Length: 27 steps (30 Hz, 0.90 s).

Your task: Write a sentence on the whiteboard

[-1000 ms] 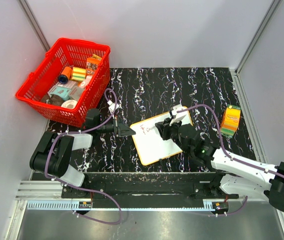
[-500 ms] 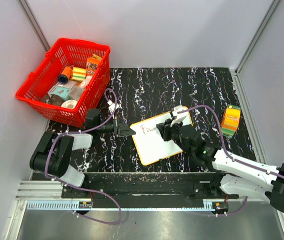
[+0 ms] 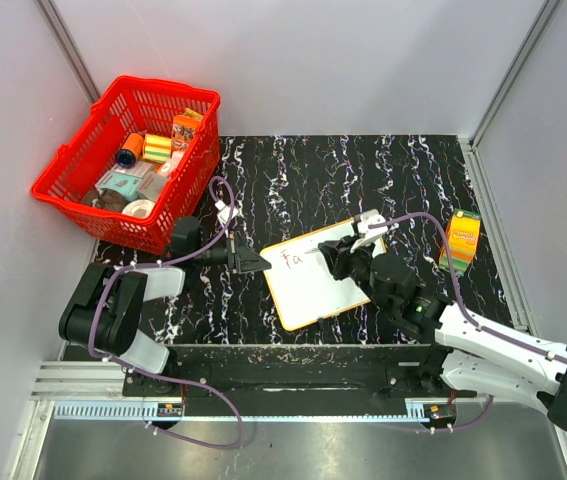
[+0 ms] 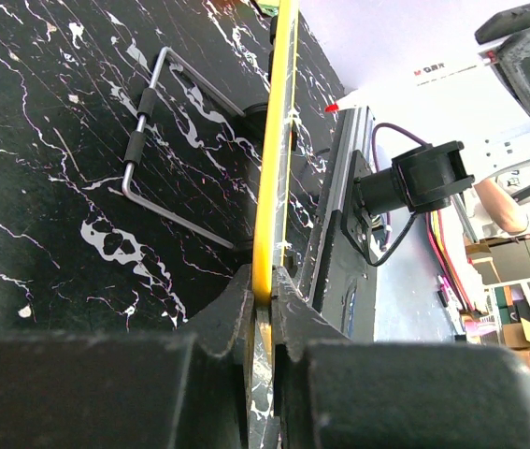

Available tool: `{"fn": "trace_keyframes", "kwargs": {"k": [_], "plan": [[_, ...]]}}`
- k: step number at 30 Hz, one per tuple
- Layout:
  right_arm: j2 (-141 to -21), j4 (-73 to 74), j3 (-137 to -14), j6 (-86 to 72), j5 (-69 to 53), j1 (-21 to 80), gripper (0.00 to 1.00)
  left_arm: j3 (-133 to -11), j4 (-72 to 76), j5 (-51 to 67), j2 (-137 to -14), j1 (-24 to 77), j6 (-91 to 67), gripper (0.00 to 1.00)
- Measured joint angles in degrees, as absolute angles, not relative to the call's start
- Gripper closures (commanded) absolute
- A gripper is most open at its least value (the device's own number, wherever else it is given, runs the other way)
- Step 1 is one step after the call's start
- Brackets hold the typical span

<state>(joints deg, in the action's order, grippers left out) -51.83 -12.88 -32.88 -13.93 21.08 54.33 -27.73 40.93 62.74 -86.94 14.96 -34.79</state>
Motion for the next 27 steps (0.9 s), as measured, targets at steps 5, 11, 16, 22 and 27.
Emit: {"fn": "trace_keyframes", "kwargs": {"k": [5, 11, 16, 22, 27], "plan": [[-54.26, -13.54, -33.32, -13.15, 22.09, 54.33, 1.00, -27.75, 40.51, 62.72, -86.72, 14.96, -34.70, 1.00], [-56.23, -13.87, -33.36, -12.86, 22.85, 54.33, 1.00, -27.77, 40.40, 62.72, -86.70, 14.96, -34.54, 1.00], [-56.21, -14.94, -33.36, -12.67, 23.11, 54.33, 1.00, -27.77, 40.38, 62.72, -86.70, 14.96, -34.50, 1.00], [-55.88, -16.23, -33.36, -12.58, 23.09, 54.33, 1.00, -27.97, 40.01, 62.72, -86.70, 15.03, -34.37, 1.00], [-56.49, -16.67, -33.36, -12.49, 23.09, 54.33, 1.00, -28.05, 39.94, 62.70, -86.70, 15.11, -34.30, 1.00]]}}
